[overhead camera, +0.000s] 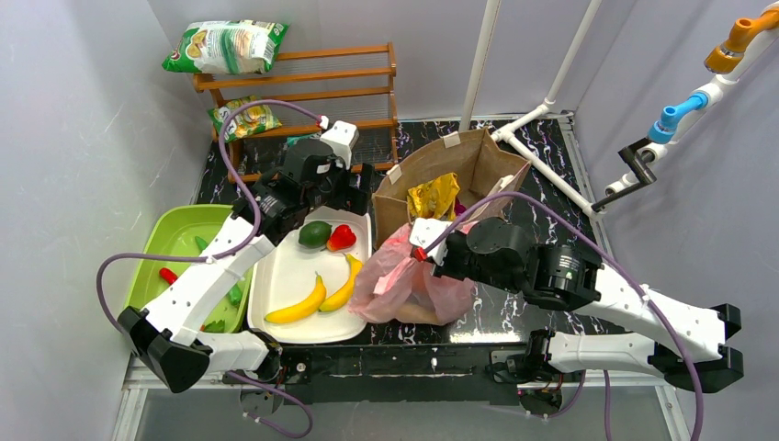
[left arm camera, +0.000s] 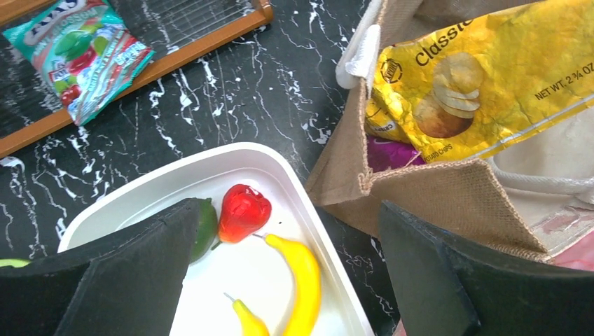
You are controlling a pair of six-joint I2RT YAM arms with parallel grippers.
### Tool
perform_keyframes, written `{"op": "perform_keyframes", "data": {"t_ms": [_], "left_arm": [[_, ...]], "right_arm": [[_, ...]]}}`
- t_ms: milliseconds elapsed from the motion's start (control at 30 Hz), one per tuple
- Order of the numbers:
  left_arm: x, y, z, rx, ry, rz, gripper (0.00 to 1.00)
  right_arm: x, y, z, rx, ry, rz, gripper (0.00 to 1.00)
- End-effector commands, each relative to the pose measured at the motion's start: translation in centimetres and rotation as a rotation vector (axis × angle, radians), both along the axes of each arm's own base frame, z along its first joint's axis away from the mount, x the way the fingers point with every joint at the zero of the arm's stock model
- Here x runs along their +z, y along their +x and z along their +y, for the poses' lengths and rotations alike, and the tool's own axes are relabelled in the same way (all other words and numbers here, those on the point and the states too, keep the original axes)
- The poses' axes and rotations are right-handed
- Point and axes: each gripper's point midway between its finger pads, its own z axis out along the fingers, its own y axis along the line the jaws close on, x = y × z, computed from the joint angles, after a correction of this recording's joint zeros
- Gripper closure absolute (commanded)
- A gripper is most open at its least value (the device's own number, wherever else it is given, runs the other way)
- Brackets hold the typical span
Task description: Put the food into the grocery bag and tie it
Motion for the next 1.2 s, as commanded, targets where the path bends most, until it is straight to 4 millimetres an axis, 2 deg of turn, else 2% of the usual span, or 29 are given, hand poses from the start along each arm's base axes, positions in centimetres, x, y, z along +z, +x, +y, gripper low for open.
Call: {"op": "perform_keyframes", "data": {"t_ms": [0, 167, 300, 400, 667, 933, 1167], "left_arm": [[1.7, -0.5, 2.1, 0.060, 0.016, -0.051, 0.02], [1.6, -0.8, 2.6, 0.074, 0.024, -0.051, 0.02], [1.7, -0.9, 2.8, 0.079, 0.026, -0.054, 0.02], [1.7, -0.8, 2.8, 0.080, 0.028, -0.053, 0.02], [1.6, -0.4, 2.7, 0.081, 0.034, -0.058, 0.02], [1.4, -0.4, 2.6, 0.077, 0.037, -0.059, 0.02], [1.3, -0.4, 2.9, 0.075, 0.051, -0.067, 0.02]], "right_arm": [[8.2, 1.8, 0.4, -0.053, 0.197, -0.175, 0.99], [12.6, 2.7, 0.6, -0.080, 0.289, -0.259, 0.99], [17.5, 3.3, 0.8, -0.110, 0.412, -0.329, 0.99], [20.1, 3.5, 1.3, -0.109, 0.451, -0.380, 0.99], [25.8, 4.2, 1.6, -0.127, 0.547, -0.513, 0.99], [28.4, 7.1, 1.6, -0.206, 0.549, -0.624, 0.99], [28.9, 10.9, -0.5, -0.290, 0.560, -0.673, 0.99]]}}
